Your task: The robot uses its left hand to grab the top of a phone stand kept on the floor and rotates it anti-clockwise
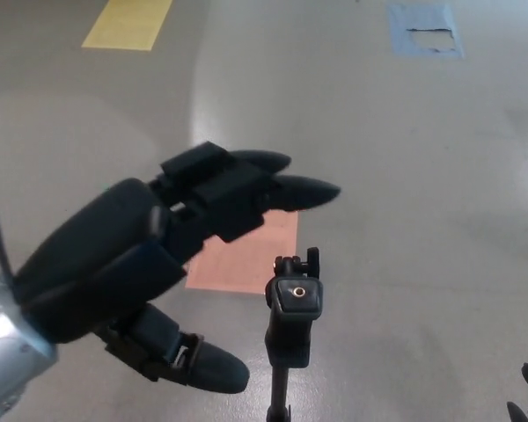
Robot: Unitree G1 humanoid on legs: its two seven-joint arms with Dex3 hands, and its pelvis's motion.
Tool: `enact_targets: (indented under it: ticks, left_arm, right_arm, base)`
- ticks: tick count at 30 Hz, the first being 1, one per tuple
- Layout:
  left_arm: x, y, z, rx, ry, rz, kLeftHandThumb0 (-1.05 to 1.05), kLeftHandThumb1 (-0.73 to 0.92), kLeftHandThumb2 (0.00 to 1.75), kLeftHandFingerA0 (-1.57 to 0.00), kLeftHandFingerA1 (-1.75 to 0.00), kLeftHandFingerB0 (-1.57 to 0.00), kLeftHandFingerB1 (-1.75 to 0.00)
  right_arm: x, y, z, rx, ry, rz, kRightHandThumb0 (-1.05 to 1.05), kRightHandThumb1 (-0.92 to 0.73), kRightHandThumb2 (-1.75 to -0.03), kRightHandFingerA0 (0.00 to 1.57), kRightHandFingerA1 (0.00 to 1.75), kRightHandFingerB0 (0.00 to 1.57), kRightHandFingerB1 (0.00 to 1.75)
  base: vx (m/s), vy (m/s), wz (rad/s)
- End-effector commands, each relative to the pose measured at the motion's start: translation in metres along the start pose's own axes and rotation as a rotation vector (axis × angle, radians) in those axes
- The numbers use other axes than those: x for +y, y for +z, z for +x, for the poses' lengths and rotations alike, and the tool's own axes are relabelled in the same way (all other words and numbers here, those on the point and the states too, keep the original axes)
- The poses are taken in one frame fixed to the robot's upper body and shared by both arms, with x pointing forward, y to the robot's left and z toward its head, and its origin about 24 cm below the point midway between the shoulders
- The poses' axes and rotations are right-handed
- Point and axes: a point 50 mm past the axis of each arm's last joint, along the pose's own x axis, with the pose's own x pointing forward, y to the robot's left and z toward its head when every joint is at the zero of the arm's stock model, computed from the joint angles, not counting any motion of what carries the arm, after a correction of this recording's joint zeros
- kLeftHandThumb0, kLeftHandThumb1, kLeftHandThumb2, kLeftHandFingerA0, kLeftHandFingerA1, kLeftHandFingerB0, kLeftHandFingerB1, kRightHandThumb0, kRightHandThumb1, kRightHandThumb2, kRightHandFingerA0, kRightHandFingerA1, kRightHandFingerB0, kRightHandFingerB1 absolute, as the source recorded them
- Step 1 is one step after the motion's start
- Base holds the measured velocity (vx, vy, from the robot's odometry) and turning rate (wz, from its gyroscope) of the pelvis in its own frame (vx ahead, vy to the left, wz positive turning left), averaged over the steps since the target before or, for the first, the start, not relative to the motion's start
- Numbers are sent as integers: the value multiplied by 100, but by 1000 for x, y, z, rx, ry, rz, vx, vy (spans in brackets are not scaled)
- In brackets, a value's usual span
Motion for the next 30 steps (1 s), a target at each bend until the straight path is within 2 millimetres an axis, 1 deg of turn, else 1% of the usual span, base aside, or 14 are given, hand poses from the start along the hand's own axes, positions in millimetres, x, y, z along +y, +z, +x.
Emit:
enact_targets:
  ticks: [1, 4, 5, 8, 9, 14, 15, 16, 17, 20, 21, 22, 23, 30]
  left_arm:
    - [-8, -3, 8, 3, -23, 50, -37, 2, 75, 0, -52, -20, -63]
    - [-11, -6, 11, 5, -19, 44, -37, 3, 75, 0, -52, -20, -63]
    - [-11, -7, 13, 10, -20, 43, -80, 32, 67, -9, -52, -9, -55]
    - [-10, -9, 16, 15, -23, 41, -79, 32, 67, -9, -52, -10, -55]
    - [-10, -9, 18, 18, -26, 41, -78, 32, 66, -8, -52, -10, -55]
    - [-10, -9, 23, 19, -28, 34, -78, 33, 68, -10, -51, -13, -55]
    - [-10, -10, 24, 17, -25, 31, -78, 34, 68, -12, -50, -17, -55]
    - [-10, -10, 25, 16, -24, 29, -78, 34, 68, -12, -50, -17, -55]
    - [-11, -11, 25, 14, -21, 27, -77, 34, 68, -12, -49, -18, -54]
    - [-12, -13, 27, 12, -16, 19, -77, 34, 68, -12, -48, -20, -54]
    - [-12, -14, 29, 10, -12, 13, -75, 33, 67, -14, -48, -22, -53]
    - [-13, -15, 30, 7, -8, 7, -75, 33, 67, -14, -48, -22, -53]
    - [-14, -15, 31, 9, -7, 6, -75, 33, 68, -14, -47, -21, -53]
    - [-19, -20, 37, 20, -21, -2, -77, 34, 68, -14, -45, -22, -54]
  right_arm:
    - [-3, -1, 0, 4, 4, 0, -66, -87, -82, 1, 28, 0, 3]
    - [-3, -1, 0, 5, 6, -4, -66, -88, -81, 2, 28, 0, 3]
    - [-4, 0, 1, 6, 7, -9, -75, -76, -110, 0, 34, 0, 22]
    - [-4, 1, 3, 8, 9, -9, -75, -75, -110, 0, 34, 0, 21]
    - [-3, 1, 3, 11, 12, -3, -65, -87, -82, 0, 27, 0, 3]
    - [-3, 0, 3, 24, 16, 16, -74, -73, -95, 0, 27, 0, 11]
    - [-2, -1, 3, 25, 19, 13, -70, -91, -74, 3, 27, 0, 7]
    - [-2, -1, 3, 26, 21, 8, -70, -91, -74, 3, 27, 0, 7]
    - [-2, -1, 3, 27, 24, 4, -74, -74, -95, 0, 27, 0, 11]
    - [-2, -2, 2, 28, 26, 1, -72, -74, -93, 0, 27, 0, 10]
    - [-2, -2, 2, 28, 27, -5, -69, -91, -76, 3, 27, 0, 6]
    - [-2, -2, 2, 28, 29, -12, -69, -91, -76, 3, 27, 0, 6]
    - [-2, -2, 2, 28, 29, -14, -72, -73, -93, 0, 28, 0, 11]
    - [-4, 1, 4, 23, 27, -4, -72, -74, -93, 0, 26, 0, 9]
  base:
    - [0, 0, 0]
    - [0, 0, 0]
    - [0, 0, 0]
    - [0, 0, 0]
    - [0, 0, 0]
    - [0, 0, 0]
    - [0, 0, 0]
    - [0, 0, 0]
    - [0, 0, 0]
    - [0, 0, 0]
    - [0, 0, 0]
    - [0, 0, 0]
    - [0, 0, 0]
    - [0, 0, 0]
